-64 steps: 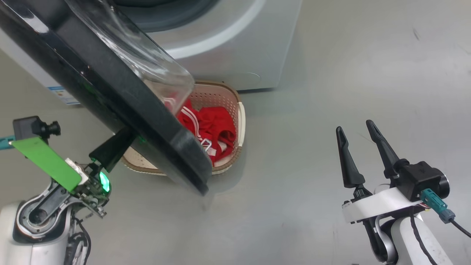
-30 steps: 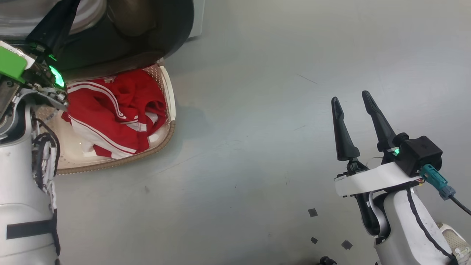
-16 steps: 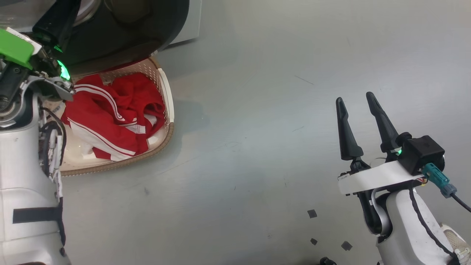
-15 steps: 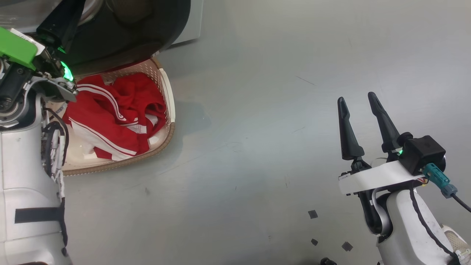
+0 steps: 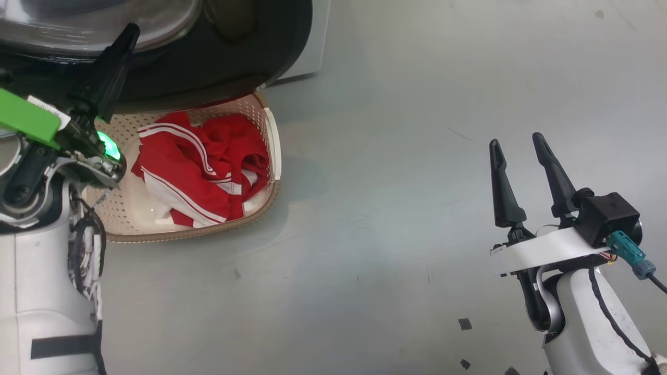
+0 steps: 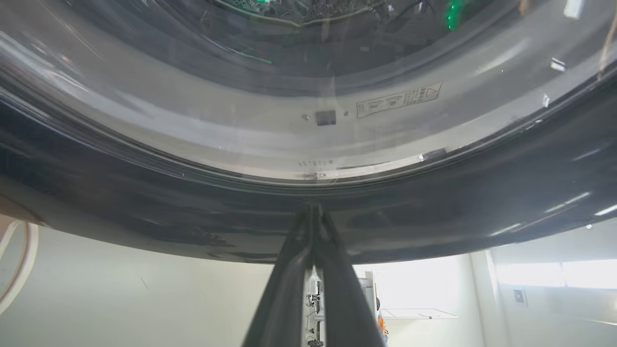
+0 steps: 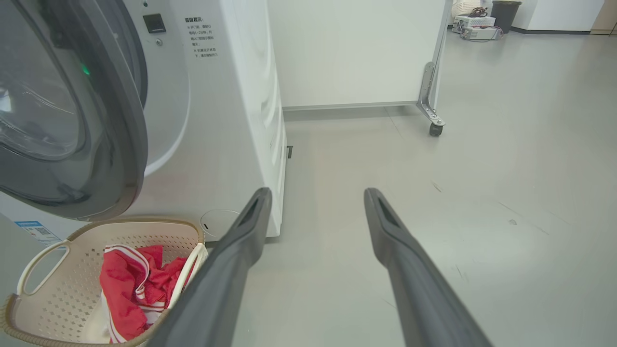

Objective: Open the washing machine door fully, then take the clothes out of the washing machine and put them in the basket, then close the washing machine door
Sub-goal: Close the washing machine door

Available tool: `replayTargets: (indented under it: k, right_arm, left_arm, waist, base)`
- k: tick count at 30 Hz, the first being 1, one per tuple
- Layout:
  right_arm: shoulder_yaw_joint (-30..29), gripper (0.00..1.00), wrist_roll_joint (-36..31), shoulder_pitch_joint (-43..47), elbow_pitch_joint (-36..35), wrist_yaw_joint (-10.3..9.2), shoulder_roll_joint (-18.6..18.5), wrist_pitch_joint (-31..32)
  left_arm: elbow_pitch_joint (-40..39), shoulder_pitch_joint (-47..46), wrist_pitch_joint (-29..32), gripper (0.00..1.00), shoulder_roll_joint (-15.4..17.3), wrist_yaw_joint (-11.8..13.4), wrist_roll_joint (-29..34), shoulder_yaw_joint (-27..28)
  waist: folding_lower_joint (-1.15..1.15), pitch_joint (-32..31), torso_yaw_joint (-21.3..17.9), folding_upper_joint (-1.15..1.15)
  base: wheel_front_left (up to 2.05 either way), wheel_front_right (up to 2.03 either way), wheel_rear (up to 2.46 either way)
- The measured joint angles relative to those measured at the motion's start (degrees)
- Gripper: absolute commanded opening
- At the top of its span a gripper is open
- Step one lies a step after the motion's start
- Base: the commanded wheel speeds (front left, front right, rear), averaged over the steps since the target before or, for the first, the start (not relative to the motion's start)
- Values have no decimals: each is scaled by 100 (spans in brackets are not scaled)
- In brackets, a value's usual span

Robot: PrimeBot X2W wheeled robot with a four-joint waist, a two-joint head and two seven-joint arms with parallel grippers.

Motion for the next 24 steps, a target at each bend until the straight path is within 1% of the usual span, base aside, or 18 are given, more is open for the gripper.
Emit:
replayTargets:
  k: [5,15,16,17,19,20,21,22,24]
  right_arm:
    - [8,100,-13,13,62,11,-11,0]
    - [-26,100,-62,253,163,33,-48,0]
    - [-32,100,-62,285,178,34,-63,0]
    - [-32,100,-62,285,178,34,-63,0]
    - [-30,100,-64,315,215,36,-75,0]
    - [-27,100,-69,332,230,53,-75,0]
    - [-27,100,-82,357,238,54,-75,0]
    - [-26,100,-97,382,243,54,-75,0]
    - [-19,100,-97,404,255,57,-75,0]
  left_arm:
    - [-385,561,31,0,-63,-1,-155,169]
    - [-1018,1621,31,0,-192,-1,-405,303]
    - [-1065,1707,31,7,-208,-1,-405,296]
    - [-1065,1707,31,10,-208,-1,-405,296]
    - [-1180,1870,31,25,-230,-1,-407,297]
    - [-1238,1947,27,37,-231,-1,-408,300]
    - [-1292,2020,23,43,-232,-1,-408,300]
    - [-1347,2097,23,44,-232,-1,-410,299]
    - [-1422,2240,21,49,-233,-1,-411,305]
  waist:
    - [0,-199,172,0]
    - [0,-647,472,0]
    - [0,-688,507,0]
    - [0,-688,507,0]
    - [0,-772,573,0]
    - [0,-819,604,0]
    - [0,-865,633,0]
    - [0,-913,662,0]
    - [0,-1007,715,0]
  base:
    - [0,0,0]
    - [0,0,0]
    - [0,0,0]
    - [0,0,0]
    - [0,0,0]
    - [0,0,0]
    - [0,0,0]
    - [0,0,0]
    - [0,0,0]
